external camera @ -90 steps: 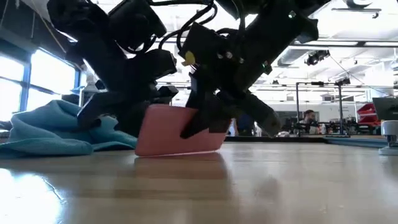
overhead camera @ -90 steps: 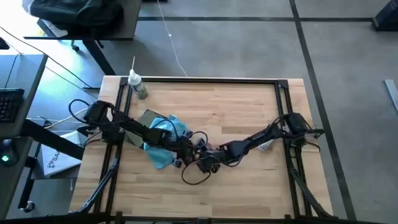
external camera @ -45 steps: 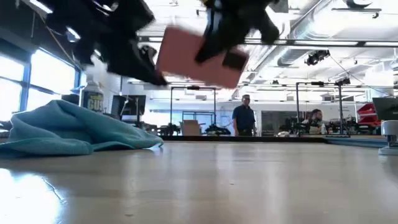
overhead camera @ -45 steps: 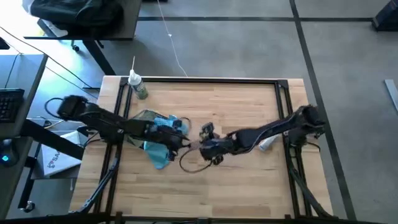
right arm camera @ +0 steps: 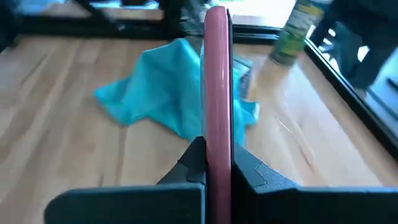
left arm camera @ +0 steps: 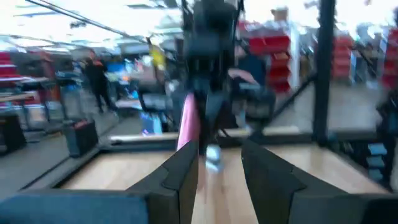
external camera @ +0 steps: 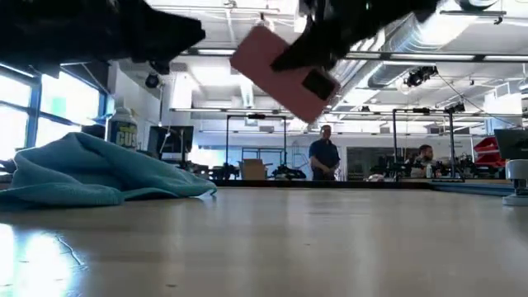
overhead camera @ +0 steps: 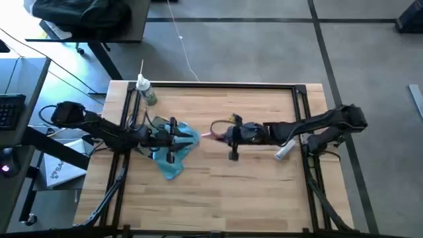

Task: Apply microfiber cloth
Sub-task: Spray the cellphone with the spray bottle cleaner

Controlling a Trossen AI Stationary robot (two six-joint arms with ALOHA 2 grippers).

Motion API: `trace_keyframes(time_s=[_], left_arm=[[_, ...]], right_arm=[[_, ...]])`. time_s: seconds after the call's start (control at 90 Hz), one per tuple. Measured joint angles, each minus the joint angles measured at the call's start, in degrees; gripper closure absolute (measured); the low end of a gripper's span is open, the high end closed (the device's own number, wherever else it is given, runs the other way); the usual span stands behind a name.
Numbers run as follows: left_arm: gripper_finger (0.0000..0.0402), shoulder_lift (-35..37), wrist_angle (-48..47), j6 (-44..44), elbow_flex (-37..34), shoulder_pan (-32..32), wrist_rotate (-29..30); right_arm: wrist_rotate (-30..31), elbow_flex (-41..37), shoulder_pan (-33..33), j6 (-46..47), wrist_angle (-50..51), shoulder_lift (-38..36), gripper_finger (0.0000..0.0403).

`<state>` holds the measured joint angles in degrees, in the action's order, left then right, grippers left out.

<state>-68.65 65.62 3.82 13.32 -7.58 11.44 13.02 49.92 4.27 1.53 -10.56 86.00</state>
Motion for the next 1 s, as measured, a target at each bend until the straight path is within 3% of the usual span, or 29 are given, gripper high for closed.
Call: trace_keyframes(time_s=[0.111, 0.378, 0.522, 0.711, 0.8, 1.0], left_arm=[[0.0305, 4.88, -10.52, -1.64, 1.52, 2.35, 2.28], [0.0343, 16.79, -57.31, -4.02, 19.45, 12.81, 10.75], [0.0358, 18.89, -70.13, -4.45, 27.78, 15.72, 26.75], [0.0376, 19.92, -82.16, -7.07, 32.82, 16.49, 49.56], [0.0382, 20.13, -91.42, -6.39, 35.18, 16.63, 50.79], [0.0378, 20.2, -107.15, -25.93, 40.26, 25.41, 51.49]], right_arm=[[-0.27, -3.75, -3.01, 1.07, -5.59, 0.09, 0.0402], [0.04, -5.44, -9.63, 0.89, -10.99, -0.03, 0.0402], [0.55, -4.97, -11.23, -0.29, -11.96, -0.13, 0.0402], [1.17, -5.37, -12.56, -0.21, -11.31, -0.13, 0.0402], [1.26, -6.27, -12.91, -0.53, -10.81, -0.12, 0.0403], [0.43, -8.45, -12.98, -1.51, -10.52, -0.11, 0.0403]])
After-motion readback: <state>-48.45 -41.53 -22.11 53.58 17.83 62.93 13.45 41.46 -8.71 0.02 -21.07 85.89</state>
